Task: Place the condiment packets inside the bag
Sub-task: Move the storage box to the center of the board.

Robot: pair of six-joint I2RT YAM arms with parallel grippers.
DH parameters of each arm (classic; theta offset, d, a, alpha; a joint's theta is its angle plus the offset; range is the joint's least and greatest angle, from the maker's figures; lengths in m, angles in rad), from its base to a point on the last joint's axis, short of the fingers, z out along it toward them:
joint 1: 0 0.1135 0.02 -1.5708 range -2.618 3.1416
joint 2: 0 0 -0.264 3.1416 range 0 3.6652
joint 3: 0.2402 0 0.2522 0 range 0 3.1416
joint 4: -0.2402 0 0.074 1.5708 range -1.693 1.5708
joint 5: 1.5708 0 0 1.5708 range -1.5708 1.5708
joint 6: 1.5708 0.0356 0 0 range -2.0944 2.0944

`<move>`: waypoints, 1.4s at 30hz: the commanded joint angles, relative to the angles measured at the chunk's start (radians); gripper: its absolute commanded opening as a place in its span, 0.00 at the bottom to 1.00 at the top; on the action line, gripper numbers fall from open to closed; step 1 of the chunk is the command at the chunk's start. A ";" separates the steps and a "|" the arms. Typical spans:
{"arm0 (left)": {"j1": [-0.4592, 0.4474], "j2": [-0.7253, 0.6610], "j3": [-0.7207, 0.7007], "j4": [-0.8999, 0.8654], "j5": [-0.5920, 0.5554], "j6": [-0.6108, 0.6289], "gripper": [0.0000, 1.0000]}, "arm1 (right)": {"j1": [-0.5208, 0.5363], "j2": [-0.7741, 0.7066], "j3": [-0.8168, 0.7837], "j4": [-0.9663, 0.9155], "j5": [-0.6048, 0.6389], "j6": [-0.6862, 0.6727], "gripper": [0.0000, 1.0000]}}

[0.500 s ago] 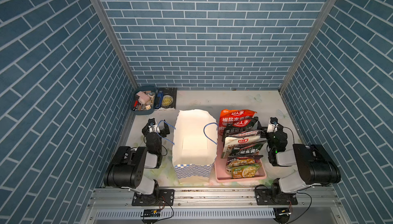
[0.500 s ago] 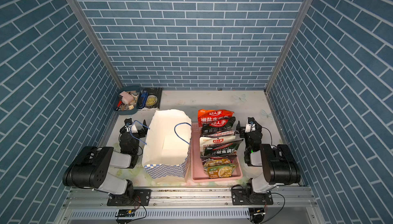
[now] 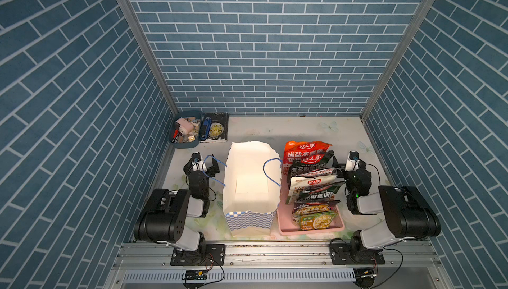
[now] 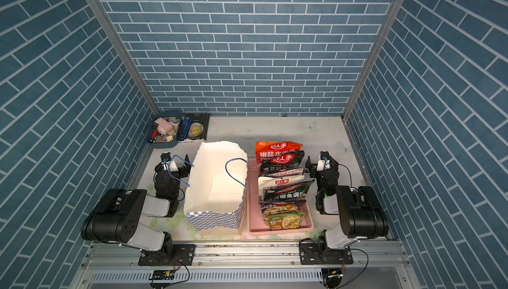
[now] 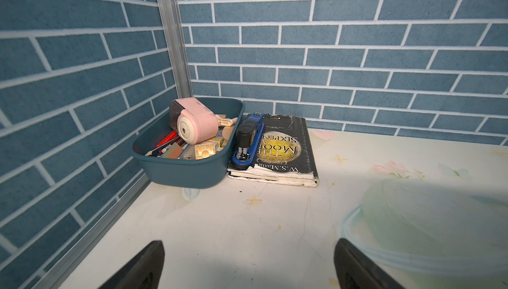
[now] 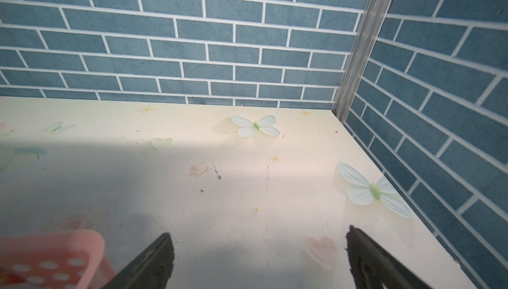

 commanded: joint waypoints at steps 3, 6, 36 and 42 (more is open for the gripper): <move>0.003 0.002 0.007 0.007 0.007 0.008 1.00 | 0.003 0.003 -0.001 0.018 -0.005 -0.015 1.00; 0.003 0.002 0.007 0.007 0.007 0.008 1.00 | 0.003 0.003 -0.001 0.018 -0.004 -0.015 1.00; 0.177 -0.367 0.968 -1.756 0.418 -0.341 1.00 | -0.035 -0.256 0.846 -1.899 -0.025 0.244 0.96; 0.092 -0.339 1.090 -1.860 0.551 -0.315 1.00 | -0.035 -0.300 0.699 -1.933 -0.139 0.278 0.92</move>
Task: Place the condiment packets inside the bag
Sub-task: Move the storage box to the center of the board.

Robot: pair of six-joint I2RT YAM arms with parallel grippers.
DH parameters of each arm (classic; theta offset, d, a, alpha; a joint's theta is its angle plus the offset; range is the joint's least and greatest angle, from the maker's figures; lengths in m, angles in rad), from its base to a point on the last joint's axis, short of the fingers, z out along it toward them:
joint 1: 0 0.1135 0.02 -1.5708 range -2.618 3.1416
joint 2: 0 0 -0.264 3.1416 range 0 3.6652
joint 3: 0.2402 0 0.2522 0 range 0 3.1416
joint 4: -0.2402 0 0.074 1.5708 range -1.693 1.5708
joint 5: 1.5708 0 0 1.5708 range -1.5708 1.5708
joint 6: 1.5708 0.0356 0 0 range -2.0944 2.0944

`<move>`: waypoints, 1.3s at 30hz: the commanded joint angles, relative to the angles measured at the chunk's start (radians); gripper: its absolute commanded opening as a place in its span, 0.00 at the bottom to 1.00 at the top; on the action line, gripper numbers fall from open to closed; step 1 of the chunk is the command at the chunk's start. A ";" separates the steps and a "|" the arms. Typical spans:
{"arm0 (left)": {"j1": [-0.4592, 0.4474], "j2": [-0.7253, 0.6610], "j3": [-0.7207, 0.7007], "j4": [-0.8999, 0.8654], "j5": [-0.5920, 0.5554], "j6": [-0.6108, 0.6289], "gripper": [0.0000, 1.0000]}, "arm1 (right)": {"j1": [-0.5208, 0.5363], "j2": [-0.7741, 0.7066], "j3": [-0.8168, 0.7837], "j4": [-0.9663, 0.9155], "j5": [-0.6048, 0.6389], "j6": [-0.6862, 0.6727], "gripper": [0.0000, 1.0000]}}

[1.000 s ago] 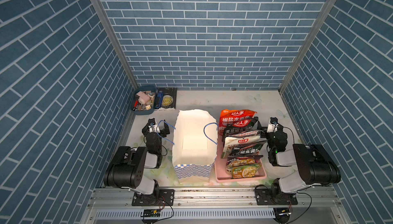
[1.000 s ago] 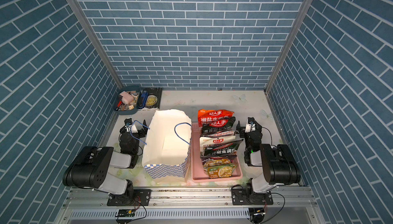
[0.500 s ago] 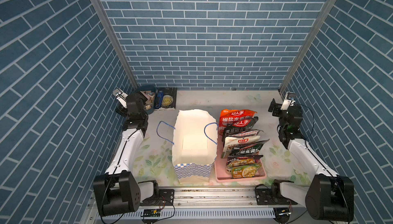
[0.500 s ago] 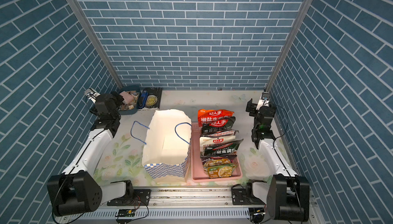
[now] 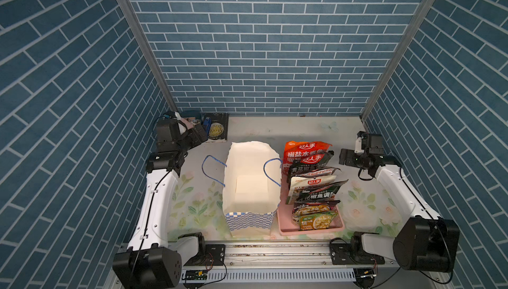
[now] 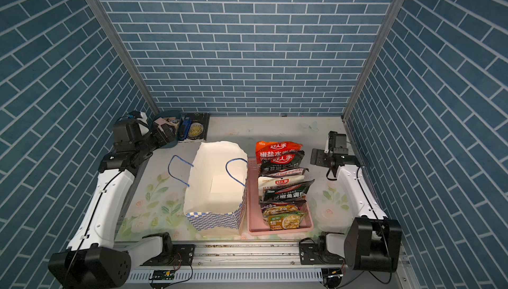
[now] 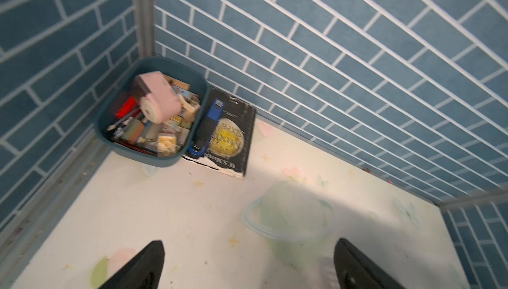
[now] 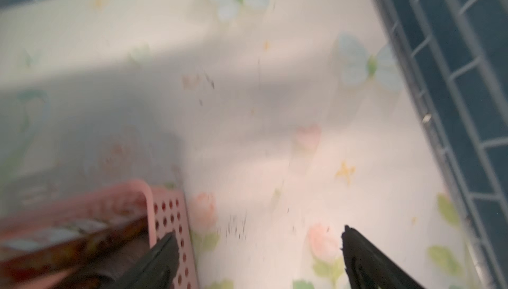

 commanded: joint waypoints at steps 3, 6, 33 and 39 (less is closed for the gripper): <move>-0.115 0.023 0.084 -0.113 0.107 0.049 1.00 | 0.006 -0.036 -0.066 -0.112 -0.170 0.057 0.89; -0.166 0.028 0.056 -0.122 0.082 0.048 1.00 | 0.037 -0.032 -0.102 -0.105 -0.224 0.057 0.87; -0.236 -0.010 0.076 -0.163 -0.069 0.061 1.00 | 0.167 0.054 -0.144 -0.006 -0.122 0.076 0.26; -0.236 -0.015 0.088 -0.176 -0.073 0.058 1.00 | 0.123 0.157 -0.047 0.016 -0.015 0.026 0.00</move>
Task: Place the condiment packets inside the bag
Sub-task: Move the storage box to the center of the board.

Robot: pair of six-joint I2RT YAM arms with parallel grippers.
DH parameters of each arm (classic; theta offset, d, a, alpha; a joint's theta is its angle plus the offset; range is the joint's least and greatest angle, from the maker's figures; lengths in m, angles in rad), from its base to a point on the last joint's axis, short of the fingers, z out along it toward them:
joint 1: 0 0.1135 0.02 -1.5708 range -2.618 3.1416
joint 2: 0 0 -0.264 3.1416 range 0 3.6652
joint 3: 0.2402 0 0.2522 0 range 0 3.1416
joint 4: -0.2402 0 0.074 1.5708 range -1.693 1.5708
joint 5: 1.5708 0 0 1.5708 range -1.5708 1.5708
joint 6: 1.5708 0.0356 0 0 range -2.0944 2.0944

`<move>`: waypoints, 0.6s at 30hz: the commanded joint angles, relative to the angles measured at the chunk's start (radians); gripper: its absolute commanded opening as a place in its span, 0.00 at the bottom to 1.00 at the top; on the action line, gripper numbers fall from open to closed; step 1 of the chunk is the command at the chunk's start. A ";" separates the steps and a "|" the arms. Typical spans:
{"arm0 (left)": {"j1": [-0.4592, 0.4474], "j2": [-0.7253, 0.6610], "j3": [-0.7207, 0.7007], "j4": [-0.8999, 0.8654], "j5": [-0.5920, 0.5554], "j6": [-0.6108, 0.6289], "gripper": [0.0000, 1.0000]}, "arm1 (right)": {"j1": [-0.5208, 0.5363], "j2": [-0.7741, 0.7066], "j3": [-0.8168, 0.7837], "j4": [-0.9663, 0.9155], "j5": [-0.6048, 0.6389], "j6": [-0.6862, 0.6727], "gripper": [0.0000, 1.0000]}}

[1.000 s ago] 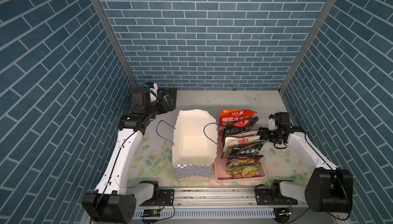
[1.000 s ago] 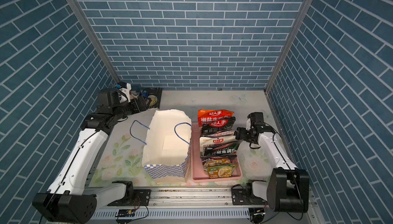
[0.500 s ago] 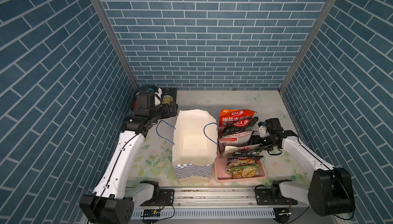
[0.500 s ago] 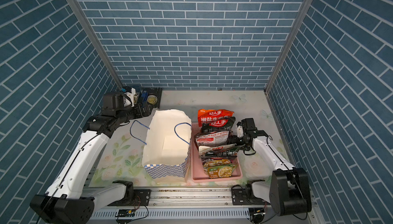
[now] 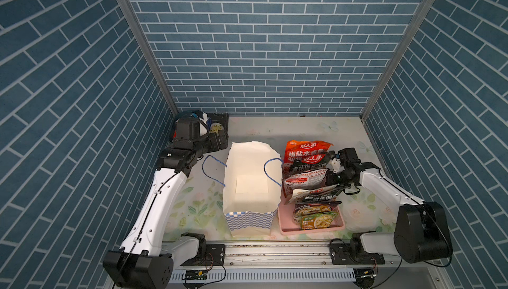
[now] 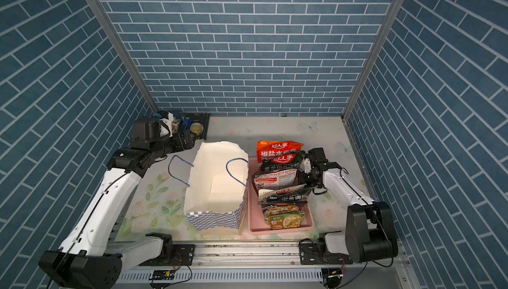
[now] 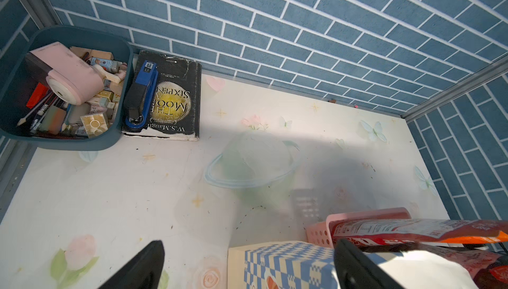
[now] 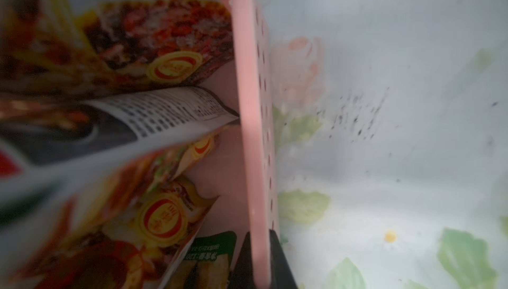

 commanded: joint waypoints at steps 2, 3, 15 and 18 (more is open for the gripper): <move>-0.004 -0.016 0.035 -0.025 -0.016 -0.004 1.00 | -0.093 0.098 0.102 0.073 0.168 -0.029 0.00; -0.003 -0.018 0.035 -0.027 -0.018 -0.004 1.00 | -0.120 0.125 0.123 0.080 0.168 -0.050 0.00; -0.003 0.005 0.053 -0.036 -0.036 -0.008 1.00 | -0.211 0.610 0.642 0.079 0.192 -0.308 0.00; -0.003 0.003 0.046 -0.033 -0.048 -0.007 1.00 | -0.217 0.733 0.817 0.053 0.214 -0.346 0.00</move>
